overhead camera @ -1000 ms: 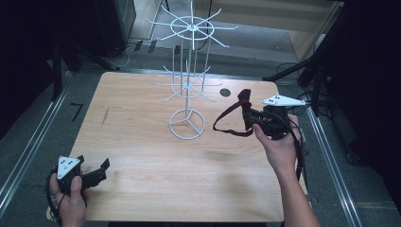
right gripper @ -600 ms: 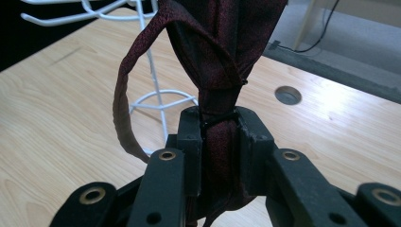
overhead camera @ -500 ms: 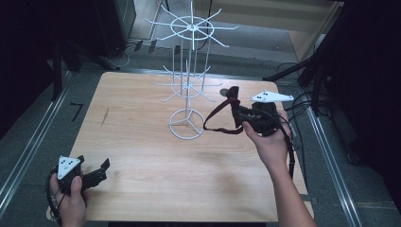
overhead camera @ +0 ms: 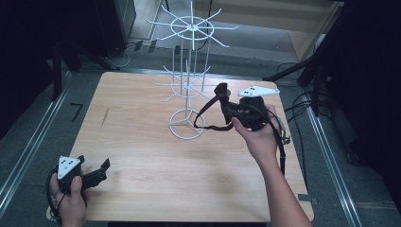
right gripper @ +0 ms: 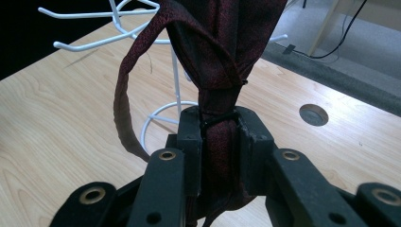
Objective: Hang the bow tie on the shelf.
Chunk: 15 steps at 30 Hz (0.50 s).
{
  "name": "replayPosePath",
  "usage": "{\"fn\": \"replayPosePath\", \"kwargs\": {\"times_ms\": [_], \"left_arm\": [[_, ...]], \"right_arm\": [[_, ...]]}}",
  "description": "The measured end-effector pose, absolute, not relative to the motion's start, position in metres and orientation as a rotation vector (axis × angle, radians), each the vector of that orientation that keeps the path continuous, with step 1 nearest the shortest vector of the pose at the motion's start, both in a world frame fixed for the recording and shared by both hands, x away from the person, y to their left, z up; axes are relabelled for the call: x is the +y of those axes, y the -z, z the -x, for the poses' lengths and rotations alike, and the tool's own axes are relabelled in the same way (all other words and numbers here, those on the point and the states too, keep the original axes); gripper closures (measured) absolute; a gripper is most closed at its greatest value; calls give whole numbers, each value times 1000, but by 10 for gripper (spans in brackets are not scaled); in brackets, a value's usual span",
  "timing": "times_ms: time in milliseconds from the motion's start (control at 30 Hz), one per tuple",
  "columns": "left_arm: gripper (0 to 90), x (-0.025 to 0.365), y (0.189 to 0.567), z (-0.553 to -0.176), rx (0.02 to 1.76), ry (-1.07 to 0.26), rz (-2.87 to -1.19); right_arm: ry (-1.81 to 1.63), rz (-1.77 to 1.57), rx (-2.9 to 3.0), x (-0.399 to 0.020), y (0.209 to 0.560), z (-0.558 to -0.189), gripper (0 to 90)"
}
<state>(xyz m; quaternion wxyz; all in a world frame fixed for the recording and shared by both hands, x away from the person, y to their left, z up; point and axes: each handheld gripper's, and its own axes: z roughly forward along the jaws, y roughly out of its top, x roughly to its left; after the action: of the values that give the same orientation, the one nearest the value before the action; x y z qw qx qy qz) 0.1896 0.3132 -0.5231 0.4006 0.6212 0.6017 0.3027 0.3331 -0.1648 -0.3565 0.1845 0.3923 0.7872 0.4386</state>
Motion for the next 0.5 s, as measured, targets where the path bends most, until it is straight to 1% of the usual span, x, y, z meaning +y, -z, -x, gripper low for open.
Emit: {"fn": "replayPosePath", "kwargs": {"times_ms": [133,500], "left_arm": [[77,313,523,-190,1522,-764,-1571],[77,313,523,-190,1520,-763,-1573]], "right_arm": [[-1220,-1112,2227,-161,358,-339,748],[-1173,-1169,2249,-151,374,-361,749]]}}
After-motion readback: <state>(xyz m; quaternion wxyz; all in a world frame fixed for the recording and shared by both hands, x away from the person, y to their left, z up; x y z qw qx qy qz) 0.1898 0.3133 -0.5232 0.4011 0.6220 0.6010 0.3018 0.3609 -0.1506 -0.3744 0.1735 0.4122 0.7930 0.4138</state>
